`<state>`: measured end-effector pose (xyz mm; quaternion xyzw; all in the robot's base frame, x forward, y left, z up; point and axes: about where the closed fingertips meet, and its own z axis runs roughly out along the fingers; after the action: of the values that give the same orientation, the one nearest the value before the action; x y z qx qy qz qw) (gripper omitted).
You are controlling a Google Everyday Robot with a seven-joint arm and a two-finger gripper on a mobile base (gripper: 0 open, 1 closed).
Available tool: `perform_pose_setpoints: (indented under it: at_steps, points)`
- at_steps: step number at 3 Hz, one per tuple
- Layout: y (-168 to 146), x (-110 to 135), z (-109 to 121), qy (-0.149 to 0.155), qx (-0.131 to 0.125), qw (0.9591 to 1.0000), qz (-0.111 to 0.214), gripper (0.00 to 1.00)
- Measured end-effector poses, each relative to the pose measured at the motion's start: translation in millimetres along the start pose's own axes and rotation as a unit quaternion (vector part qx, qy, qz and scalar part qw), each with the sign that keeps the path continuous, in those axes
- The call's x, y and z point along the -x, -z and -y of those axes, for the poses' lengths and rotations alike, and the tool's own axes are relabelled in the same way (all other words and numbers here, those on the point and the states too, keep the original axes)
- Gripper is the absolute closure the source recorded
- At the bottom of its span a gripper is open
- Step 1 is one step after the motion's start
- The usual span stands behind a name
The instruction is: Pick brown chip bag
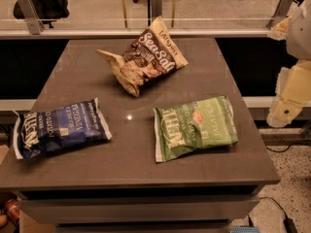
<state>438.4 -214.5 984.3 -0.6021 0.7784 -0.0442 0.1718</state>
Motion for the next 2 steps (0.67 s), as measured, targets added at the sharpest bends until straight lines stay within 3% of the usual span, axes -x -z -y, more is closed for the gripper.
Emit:
perform_pose_setpoints:
  at_steps: [1,2]
  points:
    - [0,0,0,0.0,0.0,1.0,0.0,0.0]
    - [7,25,10,0.059,-0.012,0.9981,0.014,0.0]
